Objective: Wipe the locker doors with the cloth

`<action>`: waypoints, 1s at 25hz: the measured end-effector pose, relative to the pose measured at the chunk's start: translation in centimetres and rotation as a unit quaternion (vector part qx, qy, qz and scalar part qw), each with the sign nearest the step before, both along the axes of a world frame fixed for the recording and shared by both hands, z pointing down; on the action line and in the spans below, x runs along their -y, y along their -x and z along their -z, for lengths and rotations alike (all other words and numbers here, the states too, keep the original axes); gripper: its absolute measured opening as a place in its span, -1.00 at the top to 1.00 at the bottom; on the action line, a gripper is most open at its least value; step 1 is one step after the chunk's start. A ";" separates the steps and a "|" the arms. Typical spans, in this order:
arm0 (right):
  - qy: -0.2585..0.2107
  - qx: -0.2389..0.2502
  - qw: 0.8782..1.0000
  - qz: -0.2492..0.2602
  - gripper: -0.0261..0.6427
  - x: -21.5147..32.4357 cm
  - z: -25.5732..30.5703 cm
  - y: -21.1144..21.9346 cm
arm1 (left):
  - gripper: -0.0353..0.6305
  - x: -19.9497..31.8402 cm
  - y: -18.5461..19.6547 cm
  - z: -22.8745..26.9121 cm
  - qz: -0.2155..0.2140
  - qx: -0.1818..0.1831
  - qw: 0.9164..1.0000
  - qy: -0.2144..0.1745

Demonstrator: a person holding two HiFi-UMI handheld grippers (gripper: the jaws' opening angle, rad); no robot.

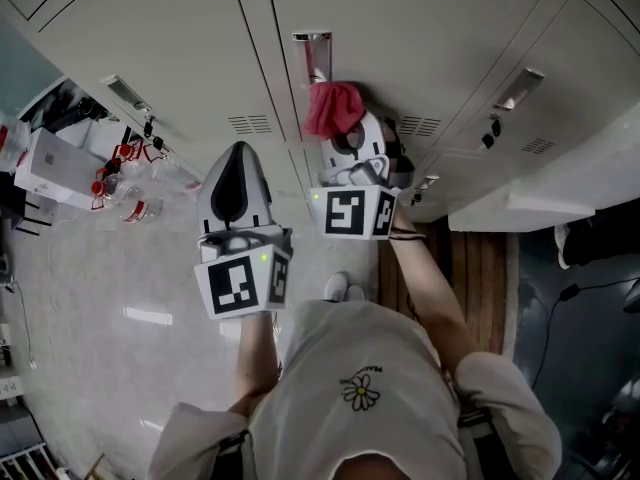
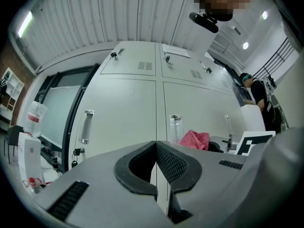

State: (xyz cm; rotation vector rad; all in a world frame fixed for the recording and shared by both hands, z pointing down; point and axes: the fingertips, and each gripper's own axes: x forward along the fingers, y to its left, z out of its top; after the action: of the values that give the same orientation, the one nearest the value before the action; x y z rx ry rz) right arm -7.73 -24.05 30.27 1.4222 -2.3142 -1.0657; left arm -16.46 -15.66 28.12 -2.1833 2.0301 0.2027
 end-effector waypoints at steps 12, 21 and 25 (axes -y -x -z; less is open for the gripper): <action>-0.004 0.007 0.997 -0.079 0.83 0.5 -0.1 -7.8 | 0.85 1.1 -2.5 0.1 -0.038 0.002 0.999 -0.003; -0.010 0.011 0.988 -0.155 0.83 0.9 0.1 -14.7 | 0.85 1.7 -4.4 0.3 -0.062 0.003 0.998 -0.008; -0.015 0.003 0.983 -0.182 0.83 1.1 0.0 -17.2 | 0.85 1.7 -4.7 0.6 -0.066 0.005 0.998 -0.013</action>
State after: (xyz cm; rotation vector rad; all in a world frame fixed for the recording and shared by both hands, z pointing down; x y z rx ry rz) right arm 9.44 -25.18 30.28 1.7725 -1.9415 -0.9884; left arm -11.76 -17.41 27.54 -2.3005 1.8685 0.2321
